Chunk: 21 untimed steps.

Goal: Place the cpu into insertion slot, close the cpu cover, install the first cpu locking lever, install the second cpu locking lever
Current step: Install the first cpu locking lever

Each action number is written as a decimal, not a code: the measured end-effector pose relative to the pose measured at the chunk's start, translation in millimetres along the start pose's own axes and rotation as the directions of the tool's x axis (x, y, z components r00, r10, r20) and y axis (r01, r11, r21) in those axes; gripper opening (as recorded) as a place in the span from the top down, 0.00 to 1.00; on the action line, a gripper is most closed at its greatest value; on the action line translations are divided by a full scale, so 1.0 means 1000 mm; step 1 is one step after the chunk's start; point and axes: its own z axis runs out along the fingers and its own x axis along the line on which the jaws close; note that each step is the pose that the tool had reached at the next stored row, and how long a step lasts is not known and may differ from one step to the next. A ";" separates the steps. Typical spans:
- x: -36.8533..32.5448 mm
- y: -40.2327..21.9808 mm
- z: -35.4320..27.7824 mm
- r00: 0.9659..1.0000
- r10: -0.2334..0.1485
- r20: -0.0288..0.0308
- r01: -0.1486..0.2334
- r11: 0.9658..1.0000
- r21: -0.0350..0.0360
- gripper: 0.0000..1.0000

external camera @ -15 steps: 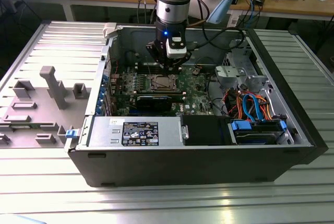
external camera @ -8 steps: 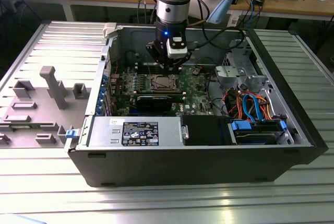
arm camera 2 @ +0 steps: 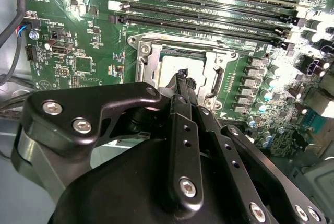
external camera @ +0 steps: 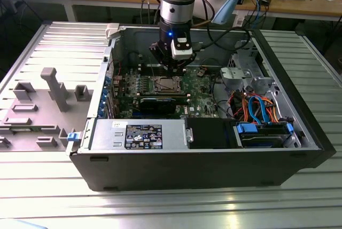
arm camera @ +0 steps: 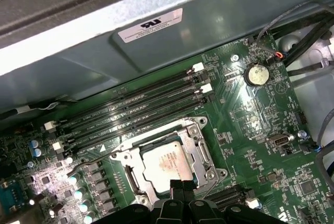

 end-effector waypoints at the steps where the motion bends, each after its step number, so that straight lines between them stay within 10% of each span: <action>1: 0.0000 0.0000 0.0000 1.000 -0.003 0.000 0.003 1.000 0.000 0.89; 21: 0.0000 0.0000 0.0000 0.999 -0.052 0.002 0.052 0.999 0.000 0.89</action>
